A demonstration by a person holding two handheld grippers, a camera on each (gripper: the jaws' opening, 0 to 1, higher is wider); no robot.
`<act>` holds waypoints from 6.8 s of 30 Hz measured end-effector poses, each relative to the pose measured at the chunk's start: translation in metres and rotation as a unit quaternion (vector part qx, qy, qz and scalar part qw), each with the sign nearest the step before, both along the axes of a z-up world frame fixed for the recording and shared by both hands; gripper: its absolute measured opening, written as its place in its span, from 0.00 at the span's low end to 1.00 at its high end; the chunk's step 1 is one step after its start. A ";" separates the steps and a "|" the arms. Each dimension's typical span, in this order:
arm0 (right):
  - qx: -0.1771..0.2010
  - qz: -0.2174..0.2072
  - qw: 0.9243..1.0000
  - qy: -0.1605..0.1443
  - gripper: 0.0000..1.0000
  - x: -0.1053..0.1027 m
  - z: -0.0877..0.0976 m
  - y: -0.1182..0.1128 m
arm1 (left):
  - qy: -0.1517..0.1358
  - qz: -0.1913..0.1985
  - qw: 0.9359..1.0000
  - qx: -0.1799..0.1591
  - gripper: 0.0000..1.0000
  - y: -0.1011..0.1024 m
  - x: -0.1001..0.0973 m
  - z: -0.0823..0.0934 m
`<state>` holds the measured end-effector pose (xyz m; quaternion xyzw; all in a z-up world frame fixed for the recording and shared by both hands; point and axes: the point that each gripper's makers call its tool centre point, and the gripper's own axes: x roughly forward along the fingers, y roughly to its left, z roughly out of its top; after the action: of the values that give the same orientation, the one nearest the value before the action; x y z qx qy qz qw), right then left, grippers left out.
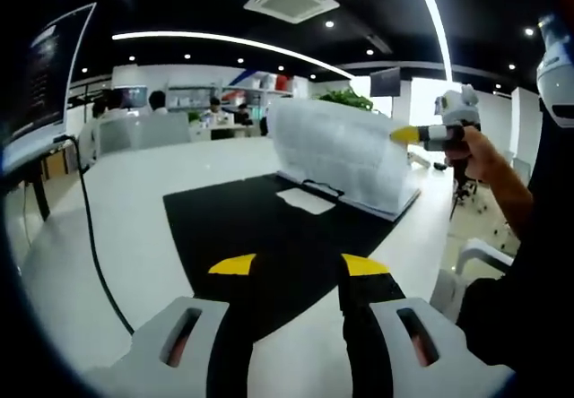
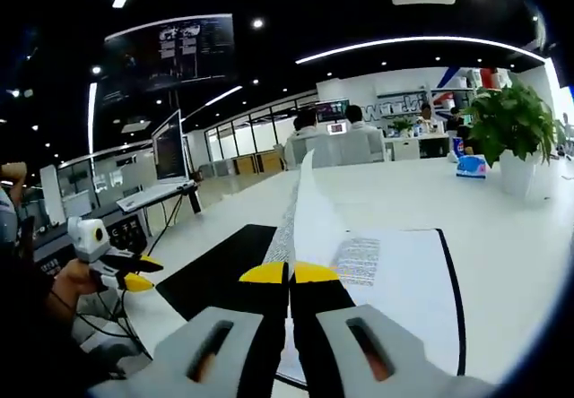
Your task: Flip through the bound document one page at a time
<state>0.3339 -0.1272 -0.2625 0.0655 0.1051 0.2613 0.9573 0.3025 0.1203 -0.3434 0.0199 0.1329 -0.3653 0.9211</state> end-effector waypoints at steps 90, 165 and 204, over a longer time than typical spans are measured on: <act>-0.060 0.165 0.981 0.086 0.02 -0.013 -0.096 0.168 | 0.017 0.009 1.000 -0.003 0.36 0.014 0.002 -0.008; -0.045 0.186 0.971 0.144 0.20 -0.027 -0.125 0.181 | 0.026 0.003 0.998 -0.065 0.32 -0.002 0.012 0.012; -0.025 0.217 0.965 0.148 0.38 -0.038 -0.120 0.190 | 0.012 -0.071 0.997 -0.032 0.33 -0.061 0.045 0.024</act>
<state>0.2963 0.0627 -0.3821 0.0555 0.2634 0.4477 0.8527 0.3473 0.0593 -0.3193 -0.0045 0.1304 -0.4340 0.8914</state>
